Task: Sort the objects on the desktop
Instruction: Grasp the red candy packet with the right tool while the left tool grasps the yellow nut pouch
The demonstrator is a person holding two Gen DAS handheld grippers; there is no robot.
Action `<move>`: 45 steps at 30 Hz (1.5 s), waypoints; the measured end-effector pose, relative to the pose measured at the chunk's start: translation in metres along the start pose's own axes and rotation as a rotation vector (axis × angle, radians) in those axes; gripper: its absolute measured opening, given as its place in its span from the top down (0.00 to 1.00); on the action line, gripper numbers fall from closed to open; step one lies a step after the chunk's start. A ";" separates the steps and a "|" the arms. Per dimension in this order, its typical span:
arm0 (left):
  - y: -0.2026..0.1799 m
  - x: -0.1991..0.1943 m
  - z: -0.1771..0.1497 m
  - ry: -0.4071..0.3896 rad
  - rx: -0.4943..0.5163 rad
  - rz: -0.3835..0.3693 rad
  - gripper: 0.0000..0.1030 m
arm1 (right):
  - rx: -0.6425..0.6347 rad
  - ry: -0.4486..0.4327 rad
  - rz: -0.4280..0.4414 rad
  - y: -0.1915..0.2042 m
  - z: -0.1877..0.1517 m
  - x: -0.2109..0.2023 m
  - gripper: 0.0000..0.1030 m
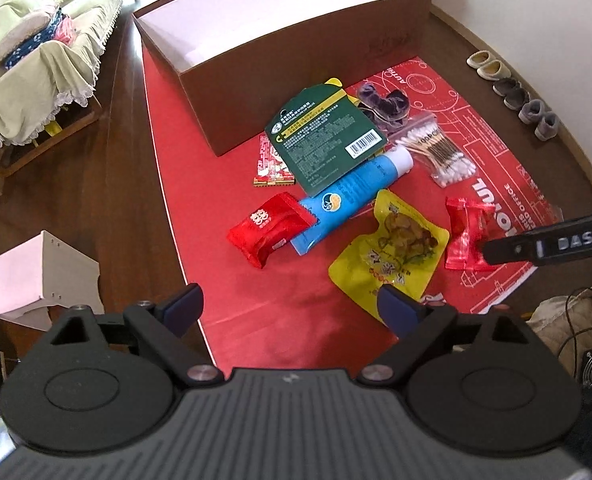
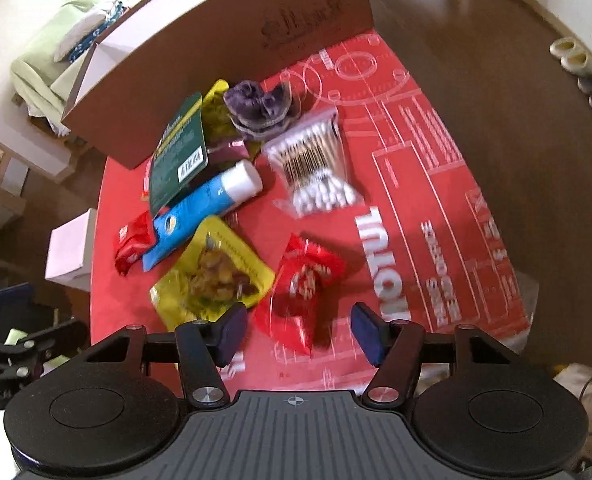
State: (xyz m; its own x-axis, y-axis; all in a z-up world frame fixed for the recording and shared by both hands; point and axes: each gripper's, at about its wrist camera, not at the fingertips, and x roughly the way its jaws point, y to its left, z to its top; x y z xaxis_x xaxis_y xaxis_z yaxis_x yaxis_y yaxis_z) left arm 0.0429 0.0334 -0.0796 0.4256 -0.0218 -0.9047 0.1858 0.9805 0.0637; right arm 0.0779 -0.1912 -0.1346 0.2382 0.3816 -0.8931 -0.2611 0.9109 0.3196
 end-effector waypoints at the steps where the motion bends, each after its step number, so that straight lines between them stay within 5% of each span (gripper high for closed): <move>1: 0.001 0.002 0.000 0.002 0.000 -0.004 0.10 | 0.001 -0.002 -0.005 0.001 0.001 0.002 0.40; 3: 0.002 0.004 0.000 0.002 0.001 -0.013 0.11 | 0.002 -0.005 -0.012 0.001 0.003 0.006 0.44; 4: 0.002 0.005 0.001 0.003 0.001 -0.016 0.11 | 0.000 -0.003 -0.012 0.001 0.004 0.009 0.54; 10: 0.004 0.014 0.002 0.008 -0.007 -0.024 0.14 | -0.045 0.014 -0.041 0.001 0.002 0.020 0.56; 12: 0.005 0.016 0.003 0.010 -0.013 -0.031 0.14 | -0.061 0.022 -0.048 -0.001 -0.001 0.022 0.75; 21: -0.007 0.025 0.006 -0.007 0.043 -0.092 0.21 | -0.095 0.037 -0.068 -0.022 -0.007 0.006 0.75; 29: -0.043 0.038 0.006 -0.054 0.248 -0.230 0.21 | -0.081 0.031 -0.069 -0.037 -0.010 -0.001 0.75; 37: -0.066 0.060 0.008 -0.087 0.385 -0.259 0.21 | -0.062 0.033 -0.035 -0.040 -0.009 -0.001 0.74; 40: -0.071 0.069 0.010 -0.081 0.432 -0.260 0.21 | -0.041 0.020 -0.040 -0.041 -0.008 -0.004 0.31; 45: -0.076 0.082 0.010 -0.052 0.466 -0.266 0.22 | -0.046 -0.007 -0.060 -0.038 -0.005 -0.006 0.31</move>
State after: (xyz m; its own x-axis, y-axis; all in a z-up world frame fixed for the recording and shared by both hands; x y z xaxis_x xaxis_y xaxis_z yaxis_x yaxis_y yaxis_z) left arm 0.0729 -0.0450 -0.1541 0.3509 -0.2788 -0.8940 0.6617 0.7493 0.0261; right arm 0.0820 -0.2294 -0.1428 0.2611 0.3280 -0.9079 -0.2888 0.9240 0.2507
